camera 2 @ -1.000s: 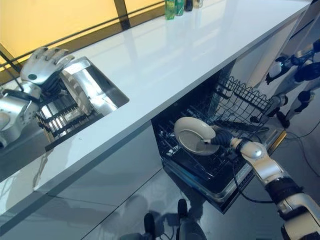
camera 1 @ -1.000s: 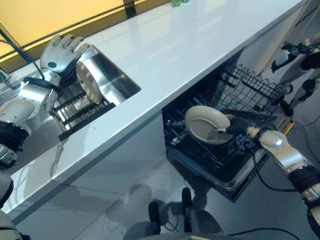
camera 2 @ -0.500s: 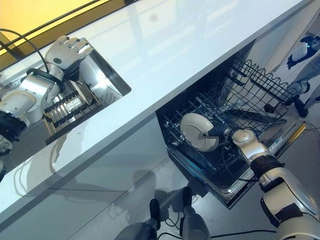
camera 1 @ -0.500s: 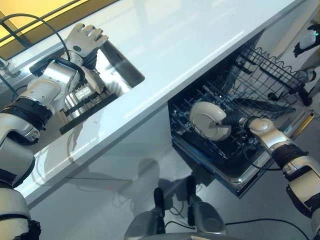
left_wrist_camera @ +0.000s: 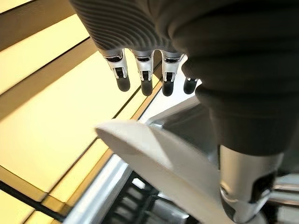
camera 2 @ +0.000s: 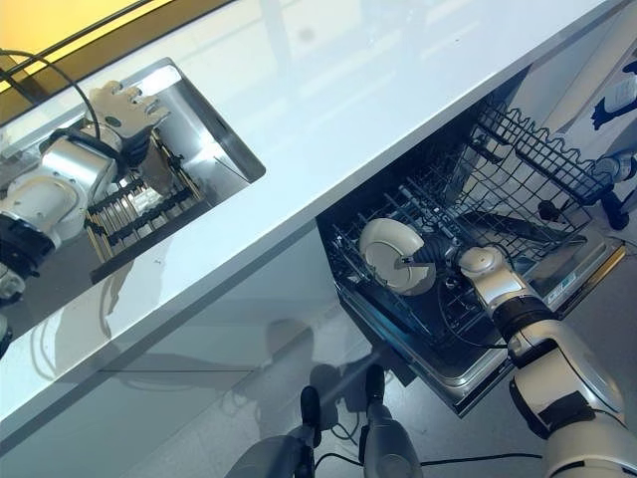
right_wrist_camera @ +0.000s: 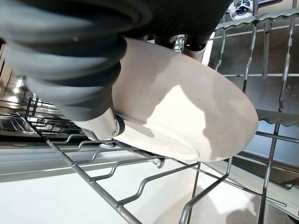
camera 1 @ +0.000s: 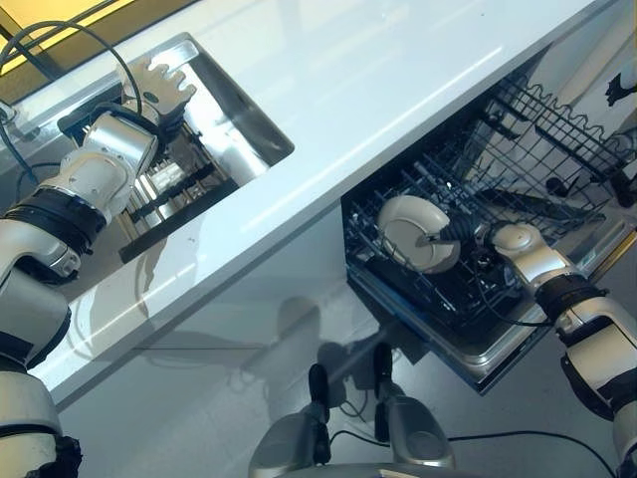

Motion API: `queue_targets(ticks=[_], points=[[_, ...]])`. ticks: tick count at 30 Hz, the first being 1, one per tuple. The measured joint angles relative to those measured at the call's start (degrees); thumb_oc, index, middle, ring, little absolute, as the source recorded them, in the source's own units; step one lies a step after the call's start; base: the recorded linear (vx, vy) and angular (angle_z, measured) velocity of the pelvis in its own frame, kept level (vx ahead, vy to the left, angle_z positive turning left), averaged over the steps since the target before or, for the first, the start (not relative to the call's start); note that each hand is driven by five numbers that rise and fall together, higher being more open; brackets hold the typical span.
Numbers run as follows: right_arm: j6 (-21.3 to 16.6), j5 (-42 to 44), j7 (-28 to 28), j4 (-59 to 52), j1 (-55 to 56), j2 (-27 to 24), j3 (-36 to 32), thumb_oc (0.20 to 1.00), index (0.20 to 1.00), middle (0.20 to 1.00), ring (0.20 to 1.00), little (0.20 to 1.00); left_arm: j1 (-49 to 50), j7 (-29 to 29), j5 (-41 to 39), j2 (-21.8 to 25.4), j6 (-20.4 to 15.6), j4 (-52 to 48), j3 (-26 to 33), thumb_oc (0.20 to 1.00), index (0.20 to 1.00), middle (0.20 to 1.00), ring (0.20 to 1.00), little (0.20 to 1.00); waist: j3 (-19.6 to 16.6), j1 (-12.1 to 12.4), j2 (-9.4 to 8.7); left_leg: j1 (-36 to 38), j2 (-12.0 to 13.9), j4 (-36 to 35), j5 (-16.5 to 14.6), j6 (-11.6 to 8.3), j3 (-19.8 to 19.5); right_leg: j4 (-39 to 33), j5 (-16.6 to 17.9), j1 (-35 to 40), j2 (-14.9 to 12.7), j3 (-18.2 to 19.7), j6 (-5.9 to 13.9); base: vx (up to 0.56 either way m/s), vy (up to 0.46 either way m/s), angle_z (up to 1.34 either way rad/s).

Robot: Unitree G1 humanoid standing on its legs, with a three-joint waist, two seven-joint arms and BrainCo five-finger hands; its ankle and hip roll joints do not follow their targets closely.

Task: Pick up plates and place into dishwasher.

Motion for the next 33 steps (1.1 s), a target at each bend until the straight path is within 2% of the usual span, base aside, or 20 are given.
queue_targets(ticks=[3, 6, 12, 14, 17, 21, 30, 31, 32, 33], points=[[0.3, -0.97, 0.11, 0.0, 0.01, 0.03, 0.01, 0.2, 0.2, 0.2, 0.2, 0.2, 0.0, -2.28, -0.02, -0.01, 0.02, -0.81, -0.15, 1.0, 1.0, 1.0, 1.0, 1.0, 0.03, -0.03, 0.01, 0.33, 0.0, 0.0, 0.01, -0.01, -0.15, 0.0, -0.02, 0.38, 0.0, -0.15, -0.02, 0.02, -0.002, 0.02], [0.5, -2.21, 0.17, 0.0, 0.05, 0.04, 0.0, 0.2, 0.2, 0.2, 0.2, 0.2, -0.04, -1.81, -0.03, 0.0, 0.89, -1.36, -0.15, 1.0, 1.0, 1.0, 1.0, 1.0, 0.43, -0.02, 0.09, 1.02, -0.04, -0.01, 0.0, -0.03, -0.31, -0.01, -0.18, 1.07, -0.05, -0.29, -0.21, 0.0, -0.009, 0.01], [0.41, -2.71, -0.12, -0.26, 0.45, 0.02, -0.07, 0.2, 0.2, 0.2, 0.2, 0.2, -0.64, 9.01, 0.0, 0.05, 2.61, -1.73, -0.15, 1.0, 1.0, 1.0, 1.0, 1.0, 0.45, -0.06, 0.09, 1.02, -0.01, -0.01, 0.07, -0.12, -0.7, -0.01, -0.21, 1.18, -0.05, -0.61, -0.17, 0.01, -0.02, 0.02], [0.37, -2.74, -0.13, -0.28, 0.84, -0.12, -0.24, 0.2, 0.2, 0.2, 0.2, 0.2, -1.25, 10.74, 0.61, 0.1, 2.6, -2.31, -0.15, 1.0, 1.0, 1.0, 1.0, 1.0, 0.45, -0.13, 0.09, 1.17, -0.01, -0.01, 0.07, -0.12, -0.92, -0.01, -0.25, 1.45, -0.05, -0.81, -0.23, 0.03, 0.02, 0.05], [0.44, -3.35, -0.07, -0.3, 0.97, -0.04, -0.22, 0.2, 0.2, 0.2, 0.2, 0.2, -1.42, 10.45, 4.56, 0.16, 2.45, -2.61, -0.15, 1.0, 1.0, 1.0, 1.0, 1.0, 0.45, -0.14, 0.1, 1.62, -0.02, -0.01, 0.06, -0.12, -1.01, -0.01, -0.34, 1.93, -0.07, -0.87, -0.33, 0.03, 0.035, 0.02], [0.65, -3.91, 0.08, -0.3, 1.01, 0.01, -0.22, 0.2, 0.2, 0.2, 0.2, 0.2, -1.29, 9.64, 5.77, 0.19, 1.74, -2.56, -0.16, 1.0, 1.0, 1.0, 1.0, 1.0, 0.56, -0.15, 0.3, 2.14, -0.07, -0.01, 0.06, -0.12, -1.1, -0.01, -0.38, 2.46, -0.13, -0.96, -0.38, 0.0, 0.034, 0.02], [1.31, -3.46, 0.5, -1.16, 0.87, -0.19, -0.68, 0.2, 0.2, 0.2, 0.2, 0.2, -0.75, 7.98, 8.8, -0.86, -2.11, 1.77, -0.16, 1.0, 1.0, 1.0, 1.0, 1.0, 0.91, -0.47, 1.0, 1.99, -0.12, -0.01, 0.06, -0.15, -1.03, -0.01, -0.38, 2.21, -0.13, -0.78, -0.39, 0.0, 0.0, 0.0], [1.76, -3.22, 0.85, -1.41, 0.8, -0.33, -0.73, 0.561, 0.561, 0.561, 0.561, 0.561, -0.72, 7.36, 8.8, -1.24, -2.23, 2.48, -0.16, 1.0, 1.0, 1.0, 1.0, 1.0, 0.95, -0.45, 1.07, 1.97, -0.13, -0.01, 0.06, -0.14, -1.01, -0.01, -0.38, 2.18, -0.14, -0.77, -0.39, 0.0, 0.0, 0.0], [2.26, -3.22, 0.91, -1.44, 0.73, -0.37, -0.89, 1.0, 1.0, 1.0, 1.0, 1.0, -0.66, 6.54, 8.8, -1.73, -2.24, 3.22, -0.16, 1.0, 1.0, 1.0, 1.0, 1.0, 0.98, -0.43, 1.13, 1.96, -0.13, 0.0, 0.05, -0.15, -1.01, -0.01, -0.38, 2.17, -0.14, -0.76, -0.39, 0.0, 0.0, 0.0], [2.42, -3.19, 1.1, -1.48, 0.71, -0.37, -0.97, 1.0, 1.0, 1.0, 1.0, 1.0, -0.62, 5.96, 8.79, -2.11, -2.33, 3.9, -0.16, 1.0, 1.0, 1.0, 1.0, 1.0, 1.01, -0.43, 1.19, 1.94, -0.13, 0.0, 0.05, -0.15, -1.0, -0.01, -0.38, 2.15, -0.14, -0.75, -0.39, 0.0, 0.0, 0.0]])
